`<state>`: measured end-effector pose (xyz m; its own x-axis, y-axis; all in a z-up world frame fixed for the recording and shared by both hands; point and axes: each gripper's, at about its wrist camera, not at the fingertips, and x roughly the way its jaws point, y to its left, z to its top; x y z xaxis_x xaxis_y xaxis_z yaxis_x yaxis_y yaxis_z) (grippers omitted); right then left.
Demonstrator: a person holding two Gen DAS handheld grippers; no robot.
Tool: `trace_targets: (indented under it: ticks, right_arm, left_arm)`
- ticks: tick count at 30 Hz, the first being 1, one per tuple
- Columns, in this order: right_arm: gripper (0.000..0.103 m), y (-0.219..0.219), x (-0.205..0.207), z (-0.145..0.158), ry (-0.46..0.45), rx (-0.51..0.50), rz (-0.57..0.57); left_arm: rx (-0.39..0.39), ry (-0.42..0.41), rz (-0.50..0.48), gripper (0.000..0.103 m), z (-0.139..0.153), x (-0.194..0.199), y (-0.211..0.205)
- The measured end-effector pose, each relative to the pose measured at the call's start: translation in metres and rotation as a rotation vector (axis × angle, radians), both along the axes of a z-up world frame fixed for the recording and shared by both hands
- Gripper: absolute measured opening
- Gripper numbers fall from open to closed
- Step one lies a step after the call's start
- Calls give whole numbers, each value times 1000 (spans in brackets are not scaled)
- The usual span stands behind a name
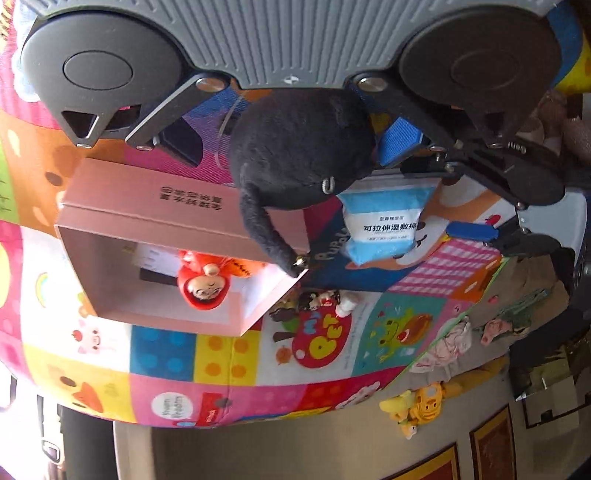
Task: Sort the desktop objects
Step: 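Close the left tool on the cotton pack and lift it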
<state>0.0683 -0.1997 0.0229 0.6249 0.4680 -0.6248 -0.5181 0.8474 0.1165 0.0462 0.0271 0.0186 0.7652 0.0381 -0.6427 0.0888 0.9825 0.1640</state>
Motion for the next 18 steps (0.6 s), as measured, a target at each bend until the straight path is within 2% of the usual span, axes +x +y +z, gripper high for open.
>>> trace_targets:
  ticks: [4, 6, 8, 9, 10, 14, 16, 18]
  right_arm:
    - [100, 4, -6, -3, -22, -12, 10]
    - [99, 1, -9, -1, -33, -5, 4]
    - [93, -3, -9, 0, -32, -6, -3]
    - [92, -5, -9, 0, -31, 4, -6]
    - [86, -7, -9, 1, -32, 13, -7]
    - [84, -10, -10, 3, -43, 8, -42]
    - [84, -13, -10, 4, -35, 7, -56]
    - [84, -17, -12, 5, -30, 6, -62]
  left_arm:
    - [12, 14, 130, 103, -4, 10, 24]
    - [-26, 25, 178, 103, -3, 13, 36]
    - [-68, 27, 192, 103, 0, 14, 42]
    - [-84, 20, 187, 103, 2, 12, 42]
    - [-104, 8, 174, 103, 4, 10, 41]
    - [-184, -51, 63, 103, 18, 3, 27]
    - [-178, -75, 7, 103, 23, 2, 14]
    - [-128, -79, -11, 103, 23, 12, -5]
